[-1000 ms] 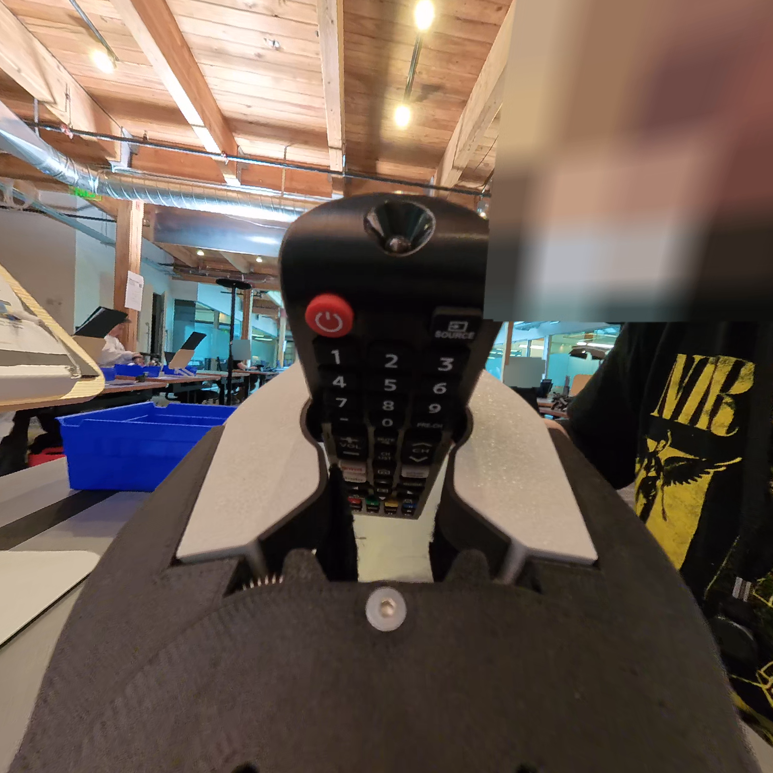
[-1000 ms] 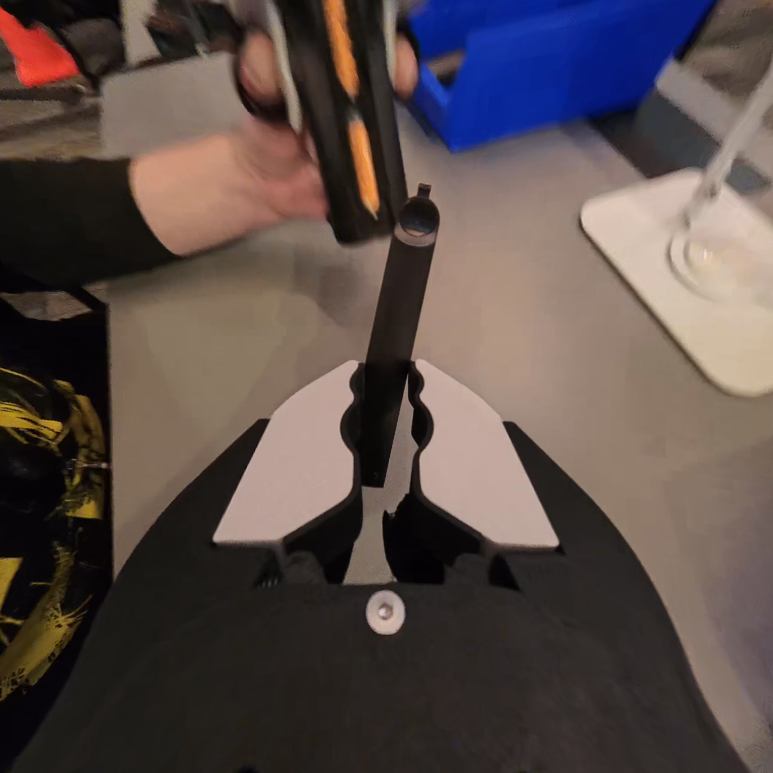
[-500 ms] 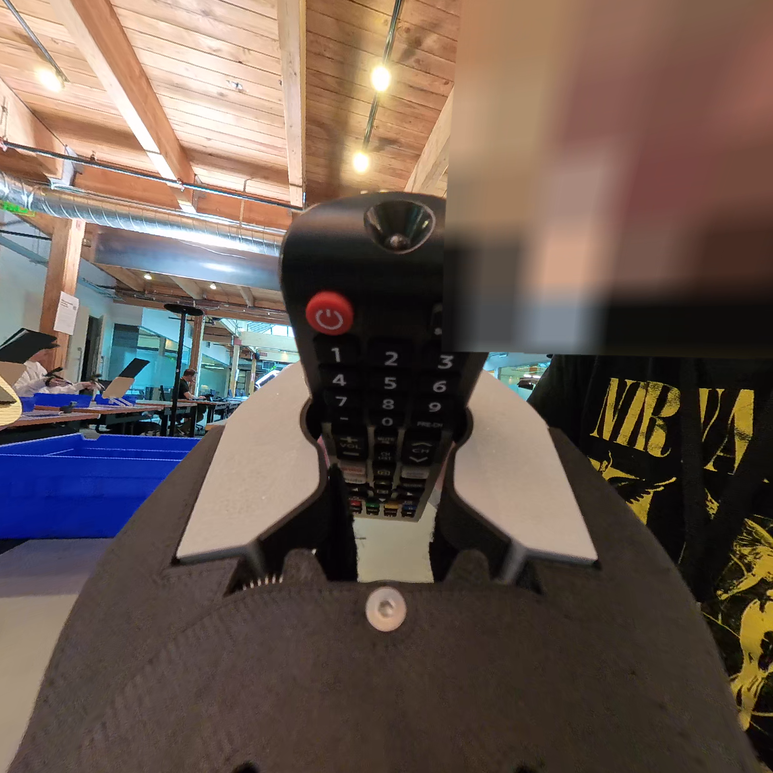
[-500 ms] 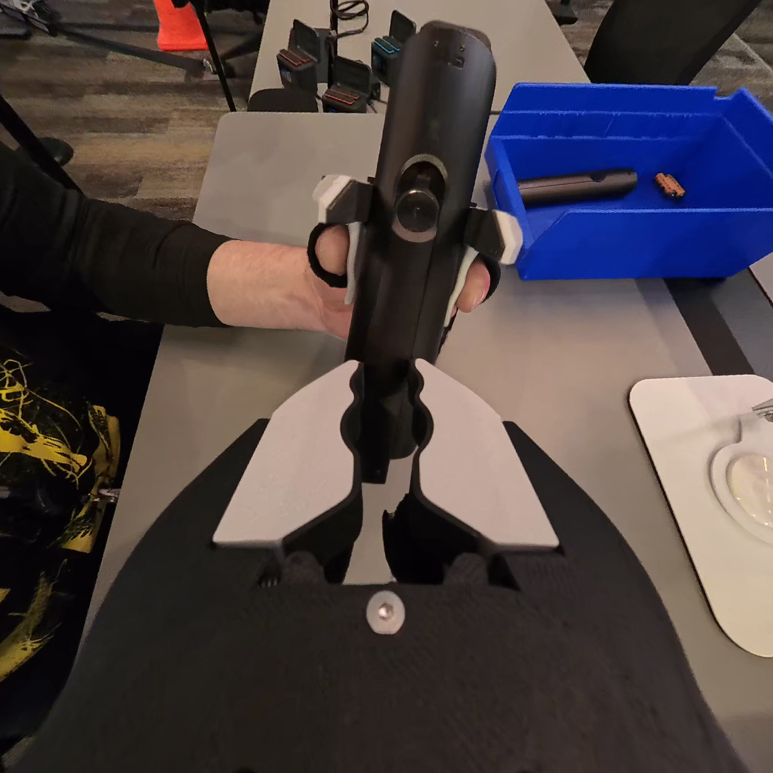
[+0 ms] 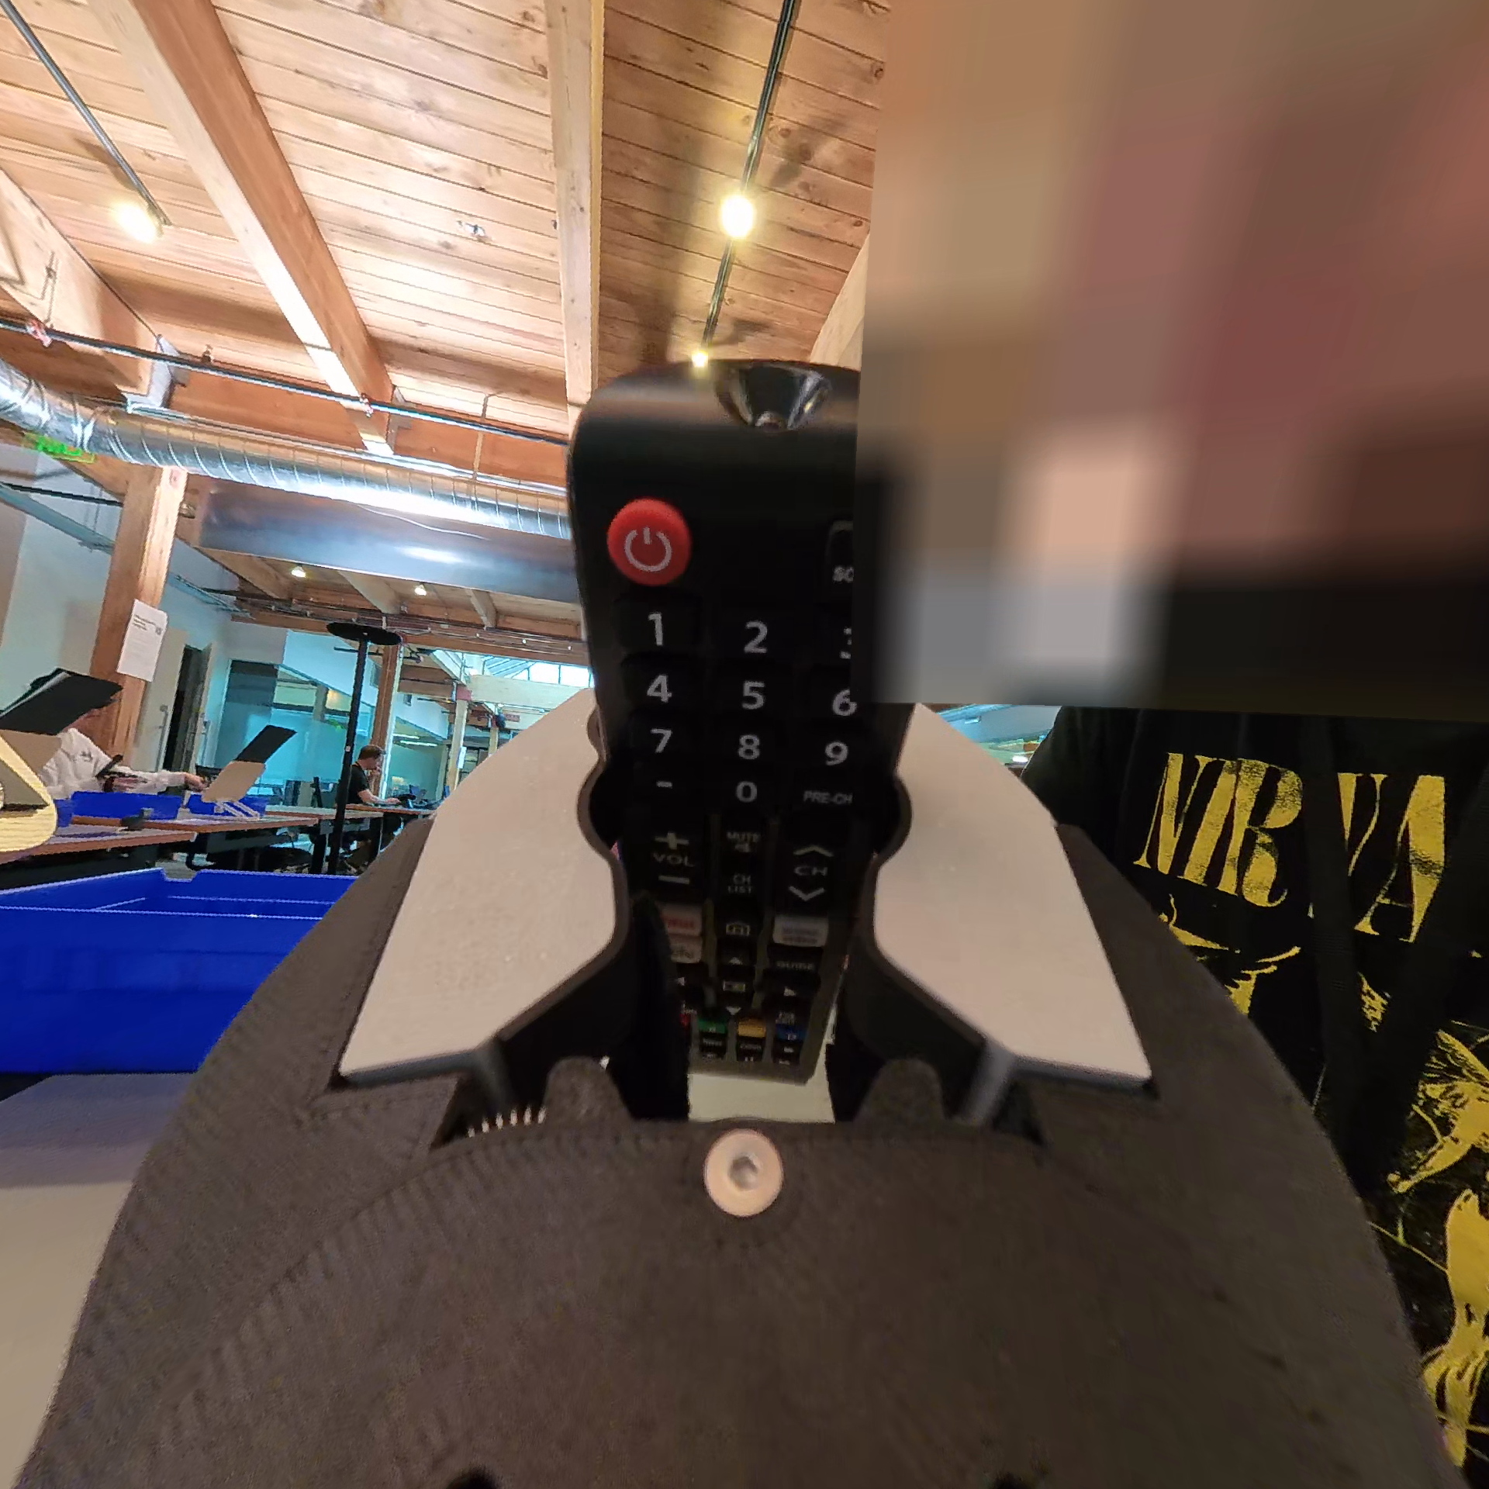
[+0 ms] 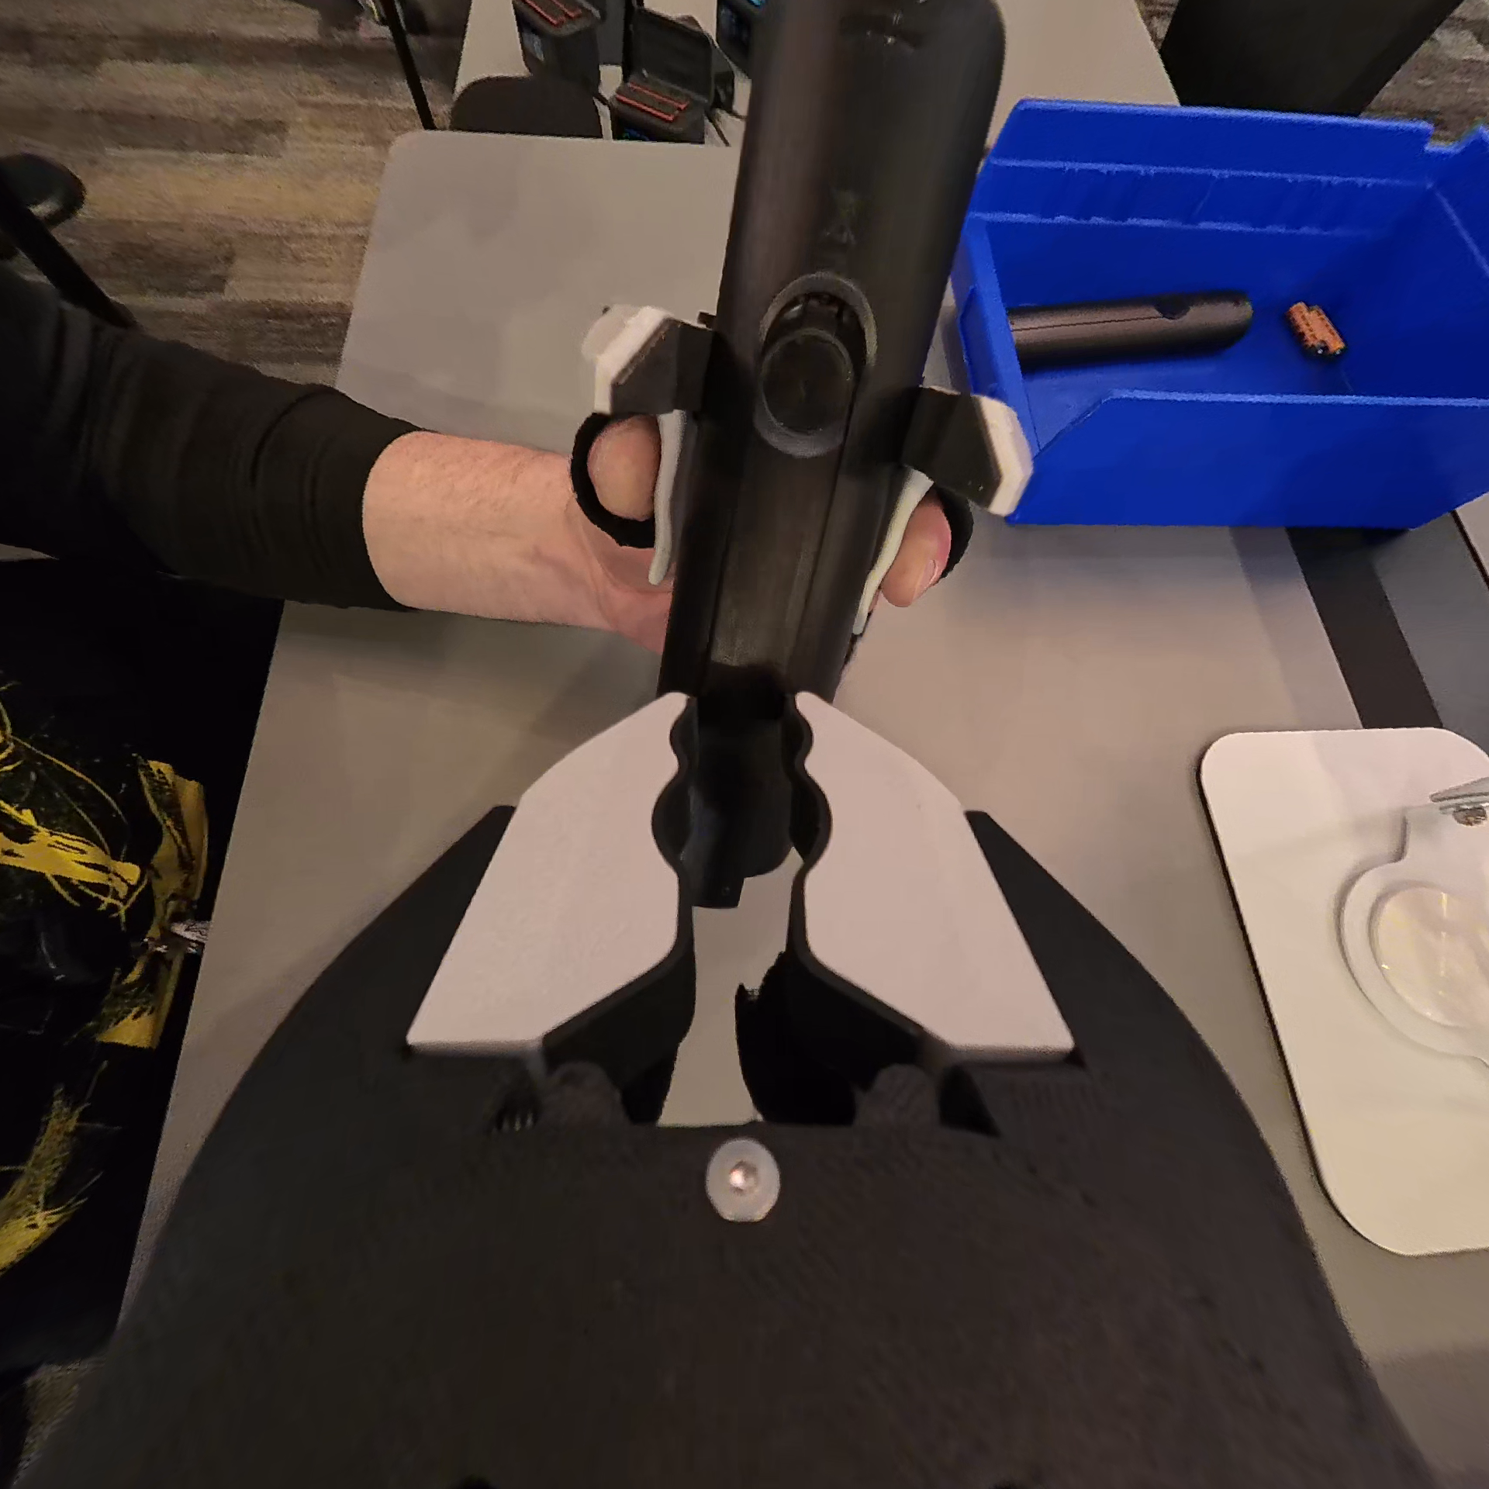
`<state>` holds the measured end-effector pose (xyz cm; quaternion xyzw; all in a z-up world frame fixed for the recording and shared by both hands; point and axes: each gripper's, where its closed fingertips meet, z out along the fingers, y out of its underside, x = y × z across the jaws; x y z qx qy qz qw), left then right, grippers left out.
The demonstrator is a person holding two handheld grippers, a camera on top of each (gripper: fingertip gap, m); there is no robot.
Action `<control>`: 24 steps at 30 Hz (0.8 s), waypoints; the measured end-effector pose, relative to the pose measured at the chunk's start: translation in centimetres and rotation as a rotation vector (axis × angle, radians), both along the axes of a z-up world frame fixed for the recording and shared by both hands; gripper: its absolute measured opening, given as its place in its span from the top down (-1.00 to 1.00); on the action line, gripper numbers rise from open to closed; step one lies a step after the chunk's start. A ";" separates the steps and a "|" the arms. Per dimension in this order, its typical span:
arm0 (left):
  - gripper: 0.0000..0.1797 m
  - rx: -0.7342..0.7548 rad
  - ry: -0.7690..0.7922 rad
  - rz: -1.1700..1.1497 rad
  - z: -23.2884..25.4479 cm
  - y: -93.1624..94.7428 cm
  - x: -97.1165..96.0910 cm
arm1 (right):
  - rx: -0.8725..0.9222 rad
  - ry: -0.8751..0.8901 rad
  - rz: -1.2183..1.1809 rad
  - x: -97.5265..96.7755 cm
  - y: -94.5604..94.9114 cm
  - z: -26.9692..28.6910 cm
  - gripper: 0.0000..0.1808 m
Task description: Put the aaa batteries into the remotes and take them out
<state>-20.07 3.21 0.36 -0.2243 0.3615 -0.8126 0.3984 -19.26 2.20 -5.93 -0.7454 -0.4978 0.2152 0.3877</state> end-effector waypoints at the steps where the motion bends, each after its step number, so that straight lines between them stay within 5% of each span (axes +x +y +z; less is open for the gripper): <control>1: 0.31 -0.007 -0.005 -0.002 0.0 0.0 0.0 | -0.001 -0.010 -0.001 0.0 0.0 -0.1 0.78; 24: 0.31 -0.228 -0.231 0.034 2.4 2.4 -2.4 | -0.069 -0.107 -0.004 -1.1 1.1 2.7 0.75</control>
